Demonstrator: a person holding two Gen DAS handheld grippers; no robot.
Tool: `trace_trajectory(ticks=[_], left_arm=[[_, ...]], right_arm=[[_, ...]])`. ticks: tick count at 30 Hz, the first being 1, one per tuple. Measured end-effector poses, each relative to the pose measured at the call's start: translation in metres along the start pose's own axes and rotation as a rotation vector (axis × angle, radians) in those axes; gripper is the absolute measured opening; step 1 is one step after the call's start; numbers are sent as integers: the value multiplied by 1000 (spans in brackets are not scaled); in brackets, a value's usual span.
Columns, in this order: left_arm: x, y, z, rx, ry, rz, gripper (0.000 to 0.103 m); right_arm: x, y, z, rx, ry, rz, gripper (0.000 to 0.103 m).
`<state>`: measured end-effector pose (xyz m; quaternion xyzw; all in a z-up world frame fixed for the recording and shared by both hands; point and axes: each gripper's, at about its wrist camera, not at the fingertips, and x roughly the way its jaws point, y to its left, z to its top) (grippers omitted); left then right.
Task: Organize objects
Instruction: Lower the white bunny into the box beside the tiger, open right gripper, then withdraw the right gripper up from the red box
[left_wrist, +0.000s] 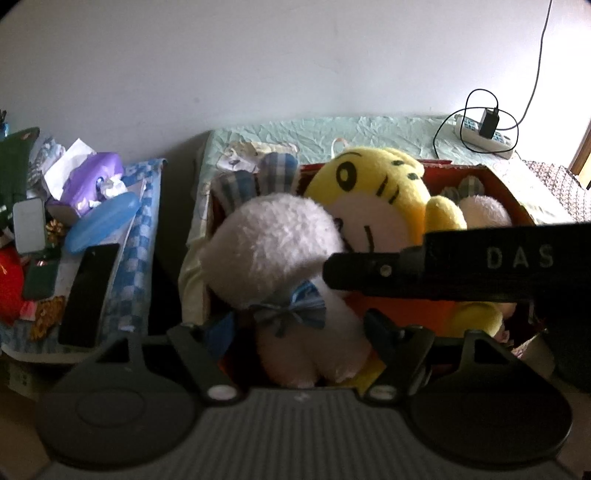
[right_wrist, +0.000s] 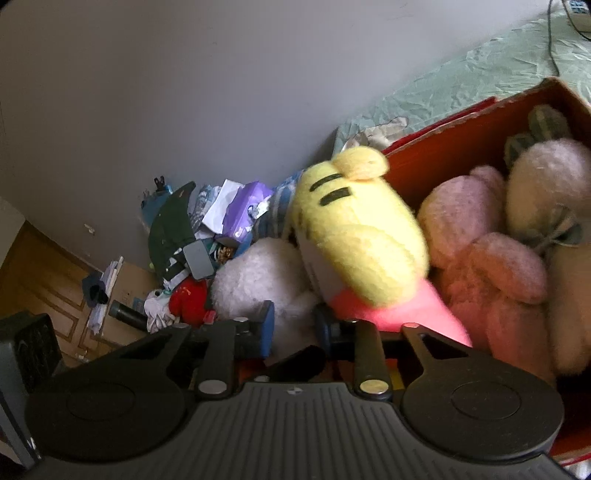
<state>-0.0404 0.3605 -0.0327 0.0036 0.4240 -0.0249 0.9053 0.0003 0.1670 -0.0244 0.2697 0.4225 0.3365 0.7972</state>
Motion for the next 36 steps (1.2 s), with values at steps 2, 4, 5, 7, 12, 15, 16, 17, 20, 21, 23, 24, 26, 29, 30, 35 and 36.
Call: trace_trajectory(ticks=[2,4,5,7,12,15,16,17,20,21,23,24,26,29,30,35,36], left_arm=[[-1,0,2,-6,2,-6,73],[-4,1,3,-7,-5,-3,73],[-6,2,3,-8,-8,0,73],[-11,3,4,-11,-20,4,73],[-20,7,10,-31,-48,19,73],[-17,6,14,-42,-45,22,73],[-13,5,15,-44,-36,24,73],[-8,4,15,-44,-25,34,73],[5,3,14,-63,13,44,76],[9,4,13,-75,24,39,76],[9,1,12,-73,21,42,78],[10,0,12,-69,22,47,79],[10,-3,11,-56,24,60,80],[9,-4,10,-61,32,58,84],[9,-5,10,-62,36,61,85],[9,-12,6,-44,50,93,88],[9,-13,5,-44,51,97,88]], right_arm=[[-6,-8,2,25,-13,13,21],[-11,-15,2,48,-22,21,16],[-13,-18,2,60,-23,25,13],[-16,-25,1,86,-24,36,9],[-18,-24,-2,89,-31,33,6],[-24,-26,-3,79,-40,29,4],[-26,-29,-4,82,-43,28,3],[-28,-31,-4,88,-44,28,1],[-33,-36,-4,91,-50,29,0],[-34,-36,-5,88,-54,27,0],[-37,-36,-5,81,-57,27,0],[-39,-37,-5,79,-58,27,0],[-41,-38,-6,73,-61,25,0],[-44,-38,-7,51,-64,16,0],[-44,-37,-8,41,-66,12,0],[-45,-35,-11,8,-69,2,0],[-45,-36,-11,5,-69,1,0]])
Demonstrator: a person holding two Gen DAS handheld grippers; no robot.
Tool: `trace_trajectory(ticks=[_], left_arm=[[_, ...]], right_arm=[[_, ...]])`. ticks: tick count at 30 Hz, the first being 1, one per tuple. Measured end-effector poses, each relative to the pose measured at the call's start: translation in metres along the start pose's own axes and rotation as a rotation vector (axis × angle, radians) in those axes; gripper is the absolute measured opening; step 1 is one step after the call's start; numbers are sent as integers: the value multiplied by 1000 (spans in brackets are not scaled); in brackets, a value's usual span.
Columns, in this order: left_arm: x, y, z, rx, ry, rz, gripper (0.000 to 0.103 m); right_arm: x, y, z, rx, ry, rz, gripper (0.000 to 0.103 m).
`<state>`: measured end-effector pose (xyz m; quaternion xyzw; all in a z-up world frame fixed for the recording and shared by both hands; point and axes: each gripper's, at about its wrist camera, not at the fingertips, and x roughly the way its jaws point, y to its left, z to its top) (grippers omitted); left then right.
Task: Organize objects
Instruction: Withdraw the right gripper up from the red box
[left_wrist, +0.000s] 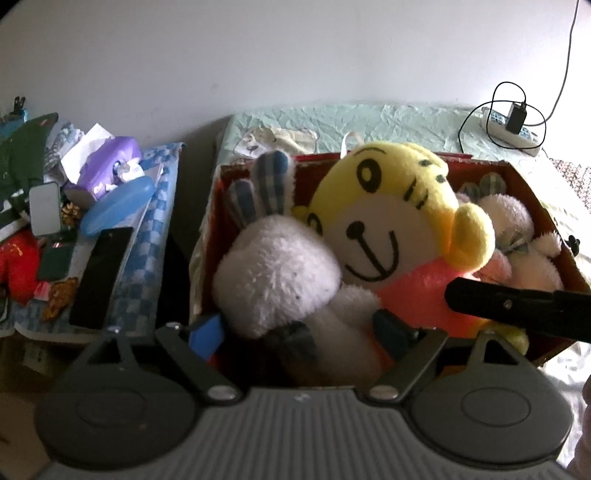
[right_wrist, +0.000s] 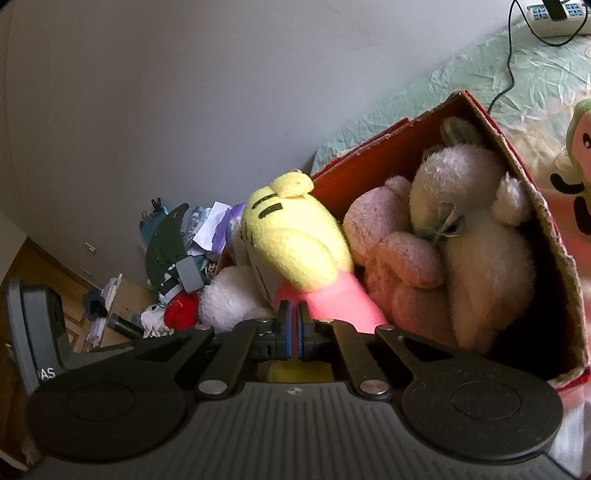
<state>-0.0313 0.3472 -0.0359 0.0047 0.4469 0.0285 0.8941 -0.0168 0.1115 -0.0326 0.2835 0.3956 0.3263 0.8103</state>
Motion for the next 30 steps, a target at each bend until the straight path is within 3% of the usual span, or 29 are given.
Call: trace_trajectory(ticks=[7,30], left_arm=[[-3,-9,-6,8,9,2,94],[-4,-30,-14,12,32,52,95]], right_arm=[[-9,-2,-3,-32,-15,-15,1],[-20,-1,-9,-113,-39,1,1]])
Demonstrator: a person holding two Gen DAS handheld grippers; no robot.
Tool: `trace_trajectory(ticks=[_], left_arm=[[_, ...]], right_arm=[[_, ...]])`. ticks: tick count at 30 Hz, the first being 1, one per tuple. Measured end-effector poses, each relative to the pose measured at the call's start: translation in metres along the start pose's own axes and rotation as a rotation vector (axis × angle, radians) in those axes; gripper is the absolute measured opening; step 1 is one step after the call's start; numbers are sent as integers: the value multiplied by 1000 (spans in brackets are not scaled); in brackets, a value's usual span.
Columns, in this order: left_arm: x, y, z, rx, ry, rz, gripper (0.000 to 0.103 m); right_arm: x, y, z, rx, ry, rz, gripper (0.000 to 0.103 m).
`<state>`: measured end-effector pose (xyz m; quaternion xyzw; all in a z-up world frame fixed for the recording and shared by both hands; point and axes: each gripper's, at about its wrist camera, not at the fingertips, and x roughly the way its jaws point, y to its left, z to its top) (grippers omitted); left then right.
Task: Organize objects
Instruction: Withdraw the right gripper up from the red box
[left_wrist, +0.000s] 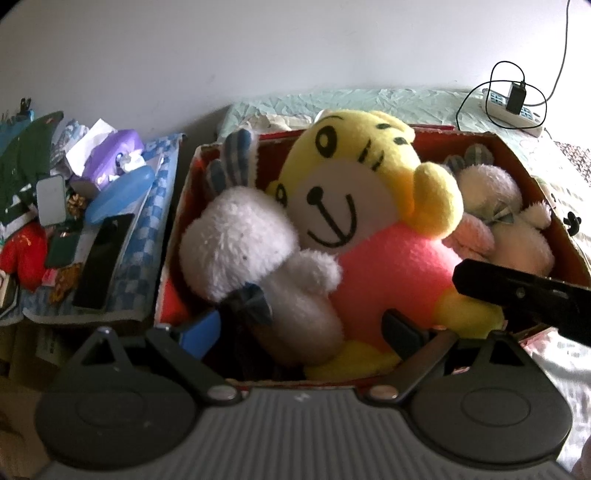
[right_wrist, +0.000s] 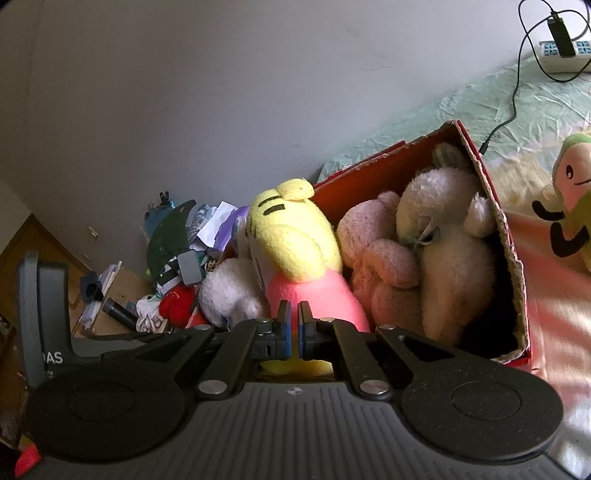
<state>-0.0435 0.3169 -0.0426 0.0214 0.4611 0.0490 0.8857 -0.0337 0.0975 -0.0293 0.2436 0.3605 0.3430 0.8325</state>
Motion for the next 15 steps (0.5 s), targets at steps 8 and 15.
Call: trace_trajectory(ticks=[8,15], left_arm=[[0,0,-1,-26,6,3,95],[0,1,-2,-41,2,8,96]], right_arm=[[0,2,-1,-45,-15,-4,1],[0,4,-7,-90,-42,-6,1]])
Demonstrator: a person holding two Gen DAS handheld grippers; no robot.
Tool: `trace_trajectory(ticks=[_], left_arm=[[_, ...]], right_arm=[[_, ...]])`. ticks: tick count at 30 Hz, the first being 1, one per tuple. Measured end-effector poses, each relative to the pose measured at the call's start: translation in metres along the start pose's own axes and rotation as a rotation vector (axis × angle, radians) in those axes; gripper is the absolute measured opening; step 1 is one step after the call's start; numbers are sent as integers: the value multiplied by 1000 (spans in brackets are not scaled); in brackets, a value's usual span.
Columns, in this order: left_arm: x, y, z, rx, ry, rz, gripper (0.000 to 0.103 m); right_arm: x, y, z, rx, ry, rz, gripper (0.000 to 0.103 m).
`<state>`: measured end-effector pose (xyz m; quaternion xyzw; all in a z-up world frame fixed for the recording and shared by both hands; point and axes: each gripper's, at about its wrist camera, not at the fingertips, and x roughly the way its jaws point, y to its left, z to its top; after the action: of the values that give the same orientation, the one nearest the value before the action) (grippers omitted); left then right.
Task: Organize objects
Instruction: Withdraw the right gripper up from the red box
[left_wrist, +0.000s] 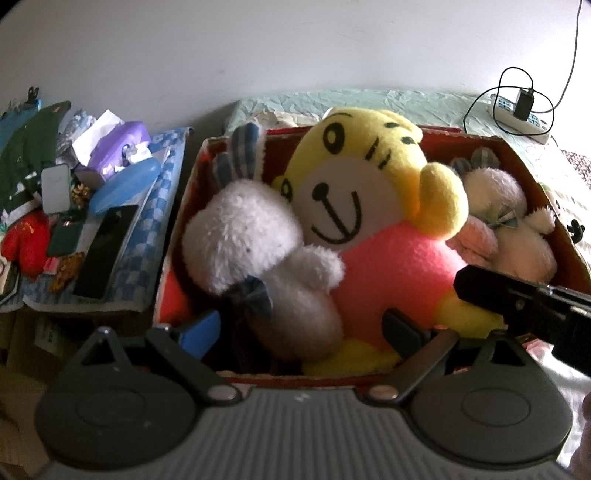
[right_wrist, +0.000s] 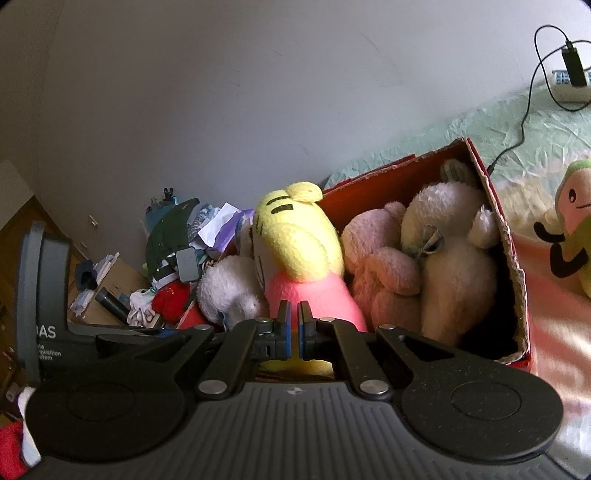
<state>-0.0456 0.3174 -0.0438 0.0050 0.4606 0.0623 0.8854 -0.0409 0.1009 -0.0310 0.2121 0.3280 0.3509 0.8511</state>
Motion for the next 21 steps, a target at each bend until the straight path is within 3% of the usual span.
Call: trace_trajectory(ticks=[9,10,12,16,21], left_arm=[[-1,-4,-1,-27,-1,40,96],[-1,-4,-1,-31,0,51,101],[-1,-6,-2,-39,-2,84,102],[-10,-11,-4,-52,-21,106,102],[-32,-15,0,-118,-54,95,102]], right_arm=[[2,-3,2,-14,18,38,1],[2,-3,2,-17,27,45,1],[0,-6,4,-9,38,58,4],[-10,-11,7,-12,48,100,18],[-39,-28,17,-26,14,151,18]])
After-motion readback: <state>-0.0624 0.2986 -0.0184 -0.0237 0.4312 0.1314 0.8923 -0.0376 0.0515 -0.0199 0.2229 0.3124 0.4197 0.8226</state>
